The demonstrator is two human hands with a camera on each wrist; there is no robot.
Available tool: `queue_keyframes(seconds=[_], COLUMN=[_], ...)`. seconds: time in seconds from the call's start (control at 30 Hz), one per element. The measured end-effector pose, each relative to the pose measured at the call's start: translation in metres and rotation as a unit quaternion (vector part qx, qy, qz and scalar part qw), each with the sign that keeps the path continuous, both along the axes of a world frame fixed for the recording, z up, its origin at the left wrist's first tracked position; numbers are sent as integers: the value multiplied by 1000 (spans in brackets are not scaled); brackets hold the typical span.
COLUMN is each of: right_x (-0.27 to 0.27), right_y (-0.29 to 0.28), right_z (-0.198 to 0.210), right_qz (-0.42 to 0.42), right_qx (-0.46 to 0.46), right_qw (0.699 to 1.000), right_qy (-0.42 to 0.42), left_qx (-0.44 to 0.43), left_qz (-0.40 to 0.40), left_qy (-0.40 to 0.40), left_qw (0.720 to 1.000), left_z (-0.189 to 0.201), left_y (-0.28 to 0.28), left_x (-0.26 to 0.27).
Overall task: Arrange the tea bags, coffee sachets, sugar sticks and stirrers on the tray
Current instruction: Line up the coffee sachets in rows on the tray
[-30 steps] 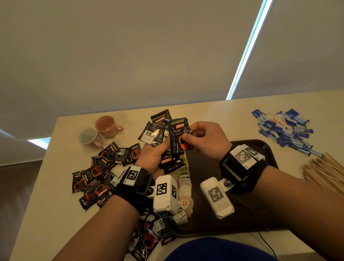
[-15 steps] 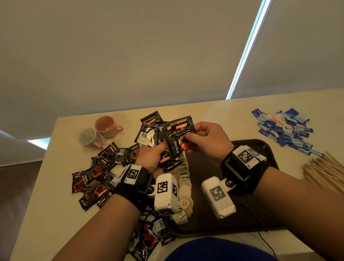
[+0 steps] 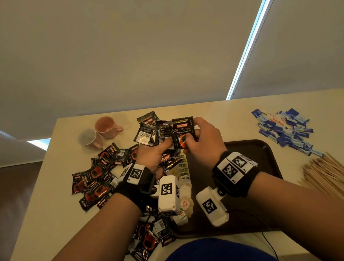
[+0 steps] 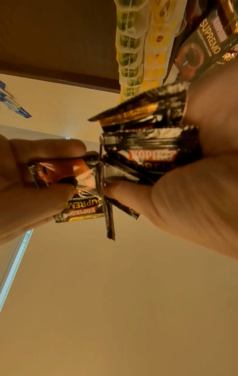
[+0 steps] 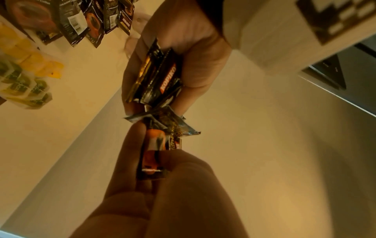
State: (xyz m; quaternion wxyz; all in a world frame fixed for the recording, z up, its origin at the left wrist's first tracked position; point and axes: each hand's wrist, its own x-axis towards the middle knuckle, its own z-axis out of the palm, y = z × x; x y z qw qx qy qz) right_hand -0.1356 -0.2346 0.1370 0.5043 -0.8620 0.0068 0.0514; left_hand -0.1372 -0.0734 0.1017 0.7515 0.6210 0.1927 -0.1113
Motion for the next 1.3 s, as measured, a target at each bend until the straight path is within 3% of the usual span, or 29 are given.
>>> queue_keyframes(seconds=[0.1,0.33,0.57,0.77,0.9,1.3], right_x=[1,0,8,8,6,9], right_y=[4,8,-6,-15,-14,-15], right_z=[1,-2,-13,-20,-24,-34], right_qz=[32,49,-21,-32,-66,-57], right_qx=[-72,-22,100,108,166,278], right_qw=[996,998,992,989,976,939], right_qy=[-34,-16,73,99,126,194], left_qx=[-12,34,28,12,10,27], left_qz=[16,45,55,32,23,30], left_qy=[10,-9,-3,16,30,75], left_qw=[1000,998,998,999,999,996], left_z=[-2,-3,-7,-11,-16,-31], left_y=[0,-3,-1,0,1,1], left_x=[-1,0,0,0,1,5])
